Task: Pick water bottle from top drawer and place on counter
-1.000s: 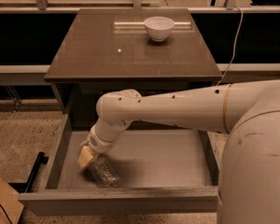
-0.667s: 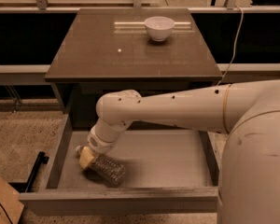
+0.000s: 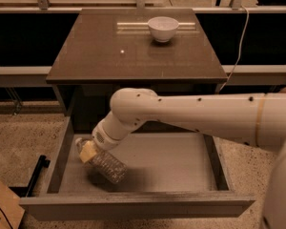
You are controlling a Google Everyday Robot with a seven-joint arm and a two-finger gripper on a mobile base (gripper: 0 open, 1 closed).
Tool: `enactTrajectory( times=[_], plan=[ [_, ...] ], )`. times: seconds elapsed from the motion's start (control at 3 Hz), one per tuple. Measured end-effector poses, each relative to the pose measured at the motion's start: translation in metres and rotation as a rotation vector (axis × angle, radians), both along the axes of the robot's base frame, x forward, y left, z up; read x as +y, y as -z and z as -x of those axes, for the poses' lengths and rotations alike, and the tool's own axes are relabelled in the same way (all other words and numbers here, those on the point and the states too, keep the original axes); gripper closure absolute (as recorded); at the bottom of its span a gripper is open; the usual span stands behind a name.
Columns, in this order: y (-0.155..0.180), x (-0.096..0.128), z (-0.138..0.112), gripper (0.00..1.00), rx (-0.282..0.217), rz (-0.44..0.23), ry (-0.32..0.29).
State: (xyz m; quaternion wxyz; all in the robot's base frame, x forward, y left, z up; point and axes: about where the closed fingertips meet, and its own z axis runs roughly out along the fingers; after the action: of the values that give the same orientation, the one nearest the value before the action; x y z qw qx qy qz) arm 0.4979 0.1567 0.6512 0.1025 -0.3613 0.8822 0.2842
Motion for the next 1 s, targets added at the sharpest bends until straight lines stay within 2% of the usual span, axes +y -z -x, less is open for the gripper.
enactTrajectory(
  times=[0.33,0.67,1.0],
  plan=[
    [-0.068,-0.029,-0.014,1.0,-0.085,-0.185,-0.032],
    [-0.111,-0.057,-0.024,1.0,-0.193,-0.273,-0.08],
    [-0.169,-0.09,-0.045,1.0,-0.339,-0.269,-0.109]
  ],
)
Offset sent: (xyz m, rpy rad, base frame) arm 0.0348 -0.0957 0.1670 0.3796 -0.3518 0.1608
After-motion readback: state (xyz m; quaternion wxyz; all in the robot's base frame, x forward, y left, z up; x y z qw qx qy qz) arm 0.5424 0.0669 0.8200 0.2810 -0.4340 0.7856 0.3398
